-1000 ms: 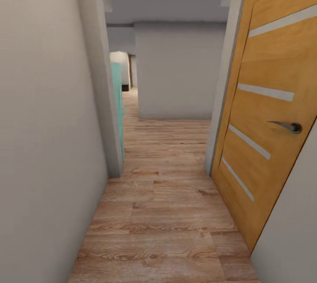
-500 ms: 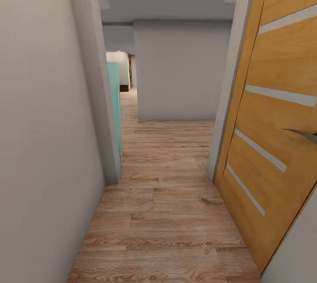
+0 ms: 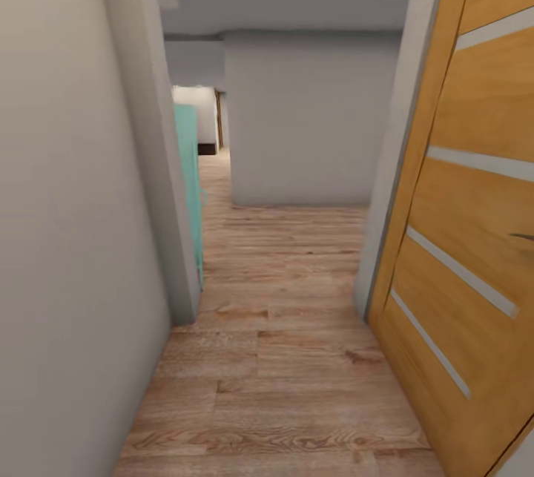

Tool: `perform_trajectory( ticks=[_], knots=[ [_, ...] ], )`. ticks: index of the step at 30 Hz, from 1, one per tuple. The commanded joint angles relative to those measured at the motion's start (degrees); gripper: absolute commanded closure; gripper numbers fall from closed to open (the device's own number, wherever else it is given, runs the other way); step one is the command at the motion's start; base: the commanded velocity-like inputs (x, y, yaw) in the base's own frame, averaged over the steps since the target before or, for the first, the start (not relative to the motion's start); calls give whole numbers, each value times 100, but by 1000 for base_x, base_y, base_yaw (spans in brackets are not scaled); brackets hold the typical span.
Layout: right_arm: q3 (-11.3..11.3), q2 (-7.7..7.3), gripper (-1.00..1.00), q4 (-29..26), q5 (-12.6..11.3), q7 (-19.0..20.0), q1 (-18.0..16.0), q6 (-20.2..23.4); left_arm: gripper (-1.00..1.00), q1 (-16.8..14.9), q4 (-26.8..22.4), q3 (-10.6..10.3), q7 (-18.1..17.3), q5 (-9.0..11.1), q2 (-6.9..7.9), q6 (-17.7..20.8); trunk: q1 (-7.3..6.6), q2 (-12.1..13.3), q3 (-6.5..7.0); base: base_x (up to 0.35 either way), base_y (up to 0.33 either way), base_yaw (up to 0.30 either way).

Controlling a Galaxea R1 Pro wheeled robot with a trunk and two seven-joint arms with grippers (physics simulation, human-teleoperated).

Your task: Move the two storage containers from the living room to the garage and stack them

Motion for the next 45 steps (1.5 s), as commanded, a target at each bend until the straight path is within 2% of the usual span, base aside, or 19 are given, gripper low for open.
perform_trajectory(
  ticks=[1,35,45],
  knots=[
    [43,0,-100,12,-8,5,-6,-28,-100,-2,-2,28,3,32,-2,2,3,-2,-6,324,0,0],
    [40,10,-100,11,-5,1,-6,-17,-100,-2,-23,34,17,22,-9,-69,3,-2,-6,324,0,0],
    [37,10,-100,11,-5,1,-6,-17,-100,-2,-59,40,186,29,-16,-77,3,-2,-6,324,0,0]
  ],
)
